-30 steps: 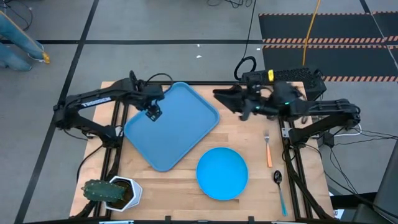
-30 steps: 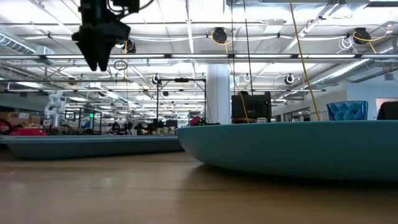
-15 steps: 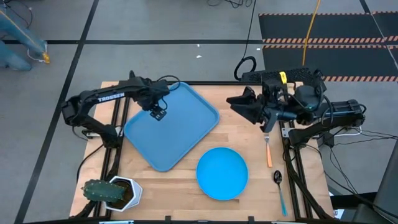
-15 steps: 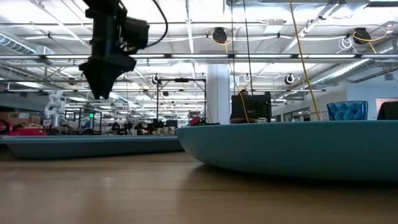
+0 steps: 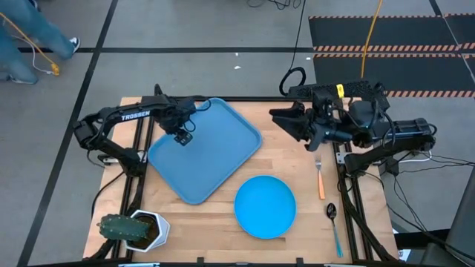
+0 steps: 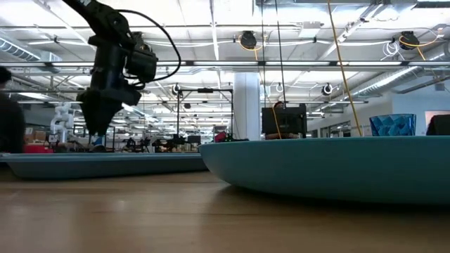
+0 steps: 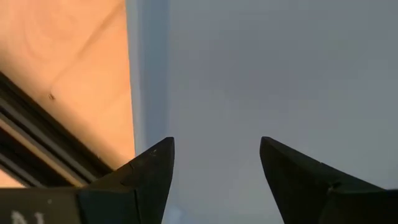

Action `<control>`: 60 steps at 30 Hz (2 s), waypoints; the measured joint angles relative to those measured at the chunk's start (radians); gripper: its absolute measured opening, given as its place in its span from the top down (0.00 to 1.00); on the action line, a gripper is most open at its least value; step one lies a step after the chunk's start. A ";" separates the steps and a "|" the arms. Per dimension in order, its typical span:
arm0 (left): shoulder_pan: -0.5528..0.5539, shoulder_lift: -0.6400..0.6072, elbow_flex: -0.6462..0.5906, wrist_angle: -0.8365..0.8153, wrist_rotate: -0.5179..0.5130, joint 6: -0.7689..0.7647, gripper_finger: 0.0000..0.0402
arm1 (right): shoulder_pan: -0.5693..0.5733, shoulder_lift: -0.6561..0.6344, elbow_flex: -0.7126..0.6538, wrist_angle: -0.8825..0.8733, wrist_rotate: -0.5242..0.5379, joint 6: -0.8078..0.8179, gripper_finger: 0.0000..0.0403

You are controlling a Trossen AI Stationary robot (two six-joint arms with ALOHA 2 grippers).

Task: Pick and place plate/cup/fork/spoon on tray
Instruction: Prepare the blue serving tray on the table

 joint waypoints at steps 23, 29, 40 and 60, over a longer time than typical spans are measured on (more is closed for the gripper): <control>0.122 0.176 0.000 0.107 -0.001 -0.042 0.40 | -0.017 0.005 0.000 -0.103 0.029 0.118 0.55; 0.105 0.223 0.000 0.140 0.014 -0.029 0.40 | 0.015 0.005 0.000 -0.115 0.024 0.128 0.55; 0.078 0.140 0.054 0.151 -0.063 0.039 0.40 | 0.028 0.005 0.000 -0.135 0.026 0.120 0.55; 0.130 0.235 0.057 0.194 0.011 0.143 0.40 | 0.028 0.005 -0.001 -0.172 0.028 0.141 0.55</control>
